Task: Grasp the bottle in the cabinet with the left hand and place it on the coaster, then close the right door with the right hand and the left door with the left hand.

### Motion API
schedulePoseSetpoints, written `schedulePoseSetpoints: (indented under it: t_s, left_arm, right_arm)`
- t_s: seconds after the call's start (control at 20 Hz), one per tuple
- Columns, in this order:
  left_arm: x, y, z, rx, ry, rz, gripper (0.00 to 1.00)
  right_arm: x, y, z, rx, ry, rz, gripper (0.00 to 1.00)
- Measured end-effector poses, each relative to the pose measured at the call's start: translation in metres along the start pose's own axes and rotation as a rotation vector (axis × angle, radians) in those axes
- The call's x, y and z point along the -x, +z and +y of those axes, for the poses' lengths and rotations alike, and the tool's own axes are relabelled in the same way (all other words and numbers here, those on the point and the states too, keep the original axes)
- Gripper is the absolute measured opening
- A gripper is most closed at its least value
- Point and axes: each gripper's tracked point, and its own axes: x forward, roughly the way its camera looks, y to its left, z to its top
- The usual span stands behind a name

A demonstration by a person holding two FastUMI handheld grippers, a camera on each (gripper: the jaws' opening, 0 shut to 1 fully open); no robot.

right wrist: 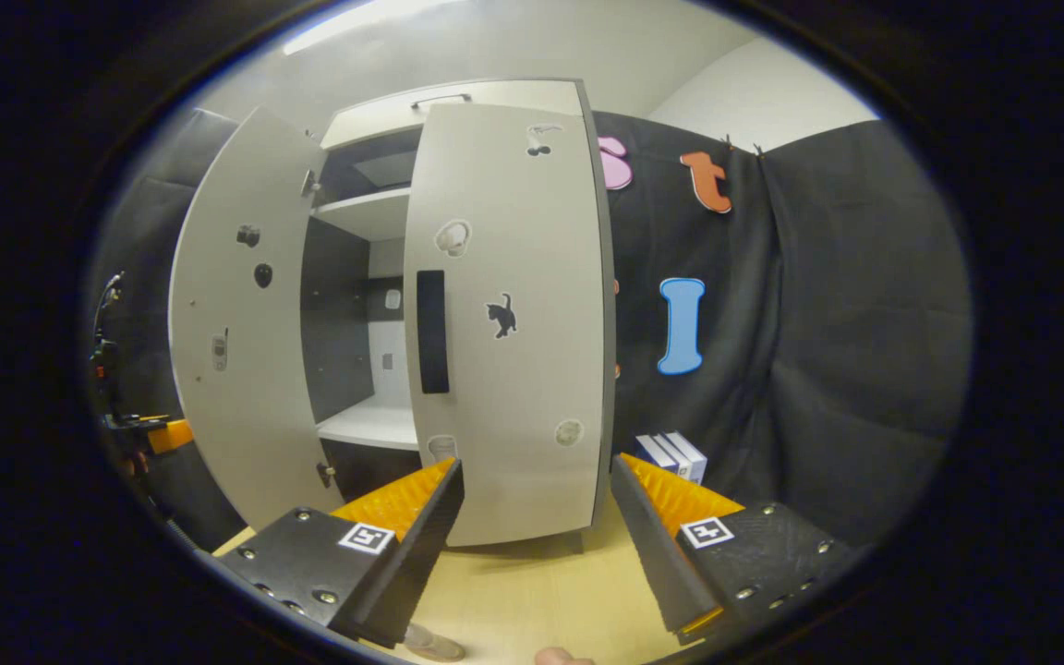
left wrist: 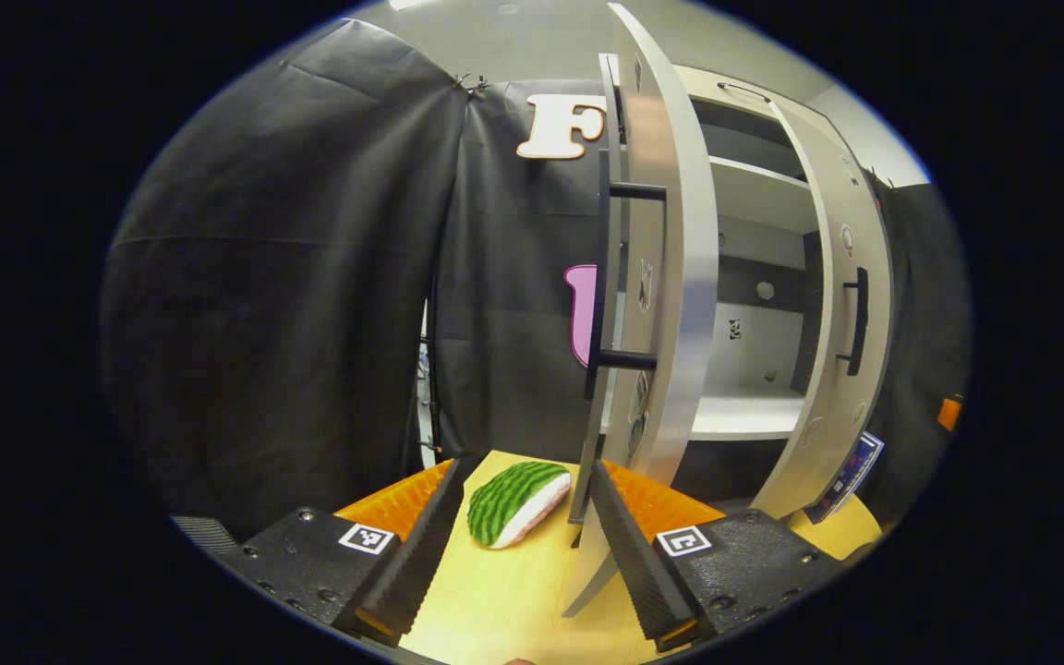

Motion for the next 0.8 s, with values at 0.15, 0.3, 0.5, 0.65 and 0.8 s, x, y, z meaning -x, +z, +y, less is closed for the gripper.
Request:
schedulePoseSetpoints:
  t_s: [0.15,0.3,0.5,0.65,0.8]
  left_arm:
    - [0.002,-0.001,-0.02,-0.004,-0.046,0.002,0.87]
    - [0.002,-0.003,-0.044,-0.024,-0.098,0.004,0.86]
    - [-0.002,-0.005,-0.072,-0.025,-0.155,0.011,0.86]
    - [-0.005,-0.005,-0.091,-0.034,-0.194,0.019,0.86]
    - [-0.008,-0.003,-0.111,-0.04,-0.238,0.02,0.86]
  right_arm:
    - [-0.003,0.002,0.002,0.007,0.019,-0.001,0.94]
    - [-0.001,0.003,-0.001,0.015,0.022,-0.007,0.97]
    - [0.005,0.001,-0.015,0.024,-0.005,-0.005,0.97]
    - [0.007,-0.001,-0.031,0.017,-0.041,-0.004,0.94]
    - [0.01,0.0,-0.042,0.007,-0.069,-0.012,0.97]
